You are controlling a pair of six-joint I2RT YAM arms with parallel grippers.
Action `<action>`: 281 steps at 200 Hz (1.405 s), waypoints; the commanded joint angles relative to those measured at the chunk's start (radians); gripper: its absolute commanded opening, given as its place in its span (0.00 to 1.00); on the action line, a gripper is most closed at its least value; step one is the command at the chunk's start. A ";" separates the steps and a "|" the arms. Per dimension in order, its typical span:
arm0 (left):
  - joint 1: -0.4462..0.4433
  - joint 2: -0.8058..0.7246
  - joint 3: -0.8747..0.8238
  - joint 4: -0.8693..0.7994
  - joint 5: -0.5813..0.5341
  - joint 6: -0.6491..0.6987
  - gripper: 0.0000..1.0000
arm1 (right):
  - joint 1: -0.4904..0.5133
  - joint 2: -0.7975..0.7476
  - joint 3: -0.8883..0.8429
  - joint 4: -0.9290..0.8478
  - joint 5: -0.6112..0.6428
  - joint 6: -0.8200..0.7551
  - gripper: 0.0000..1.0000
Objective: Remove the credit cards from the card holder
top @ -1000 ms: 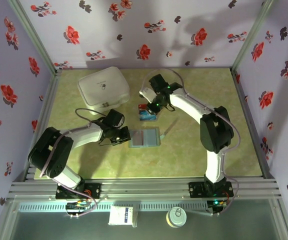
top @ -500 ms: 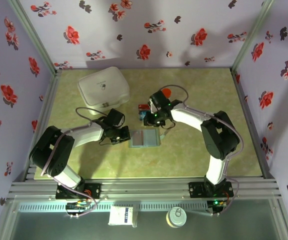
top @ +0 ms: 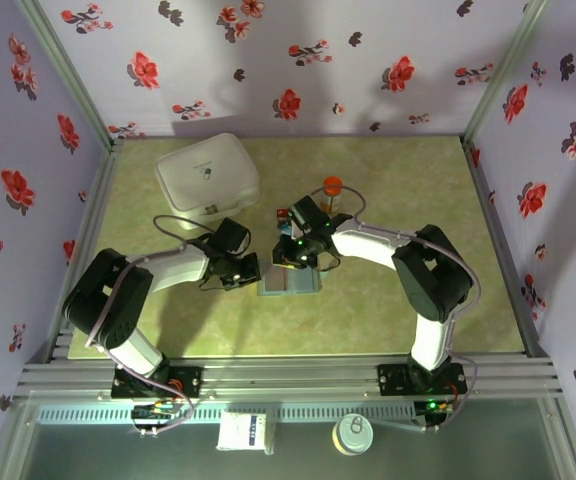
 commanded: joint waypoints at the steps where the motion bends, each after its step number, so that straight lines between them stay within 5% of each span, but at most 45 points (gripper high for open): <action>1: 0.007 0.023 0.013 -0.005 -0.001 0.017 0.00 | 0.013 0.021 -0.021 0.034 -0.017 0.042 0.26; 130: 0.008 0.049 0.012 -0.017 0.006 0.021 0.00 | 0.031 0.066 -0.040 0.013 -0.027 0.039 0.23; 200: 0.008 0.059 0.017 -0.033 0.003 0.029 0.00 | 0.026 0.010 -0.041 -0.112 0.105 -0.015 0.24; 281: 0.008 0.048 0.033 -0.045 0.004 0.034 0.00 | -0.039 -0.032 -0.165 0.072 -0.027 -0.018 0.24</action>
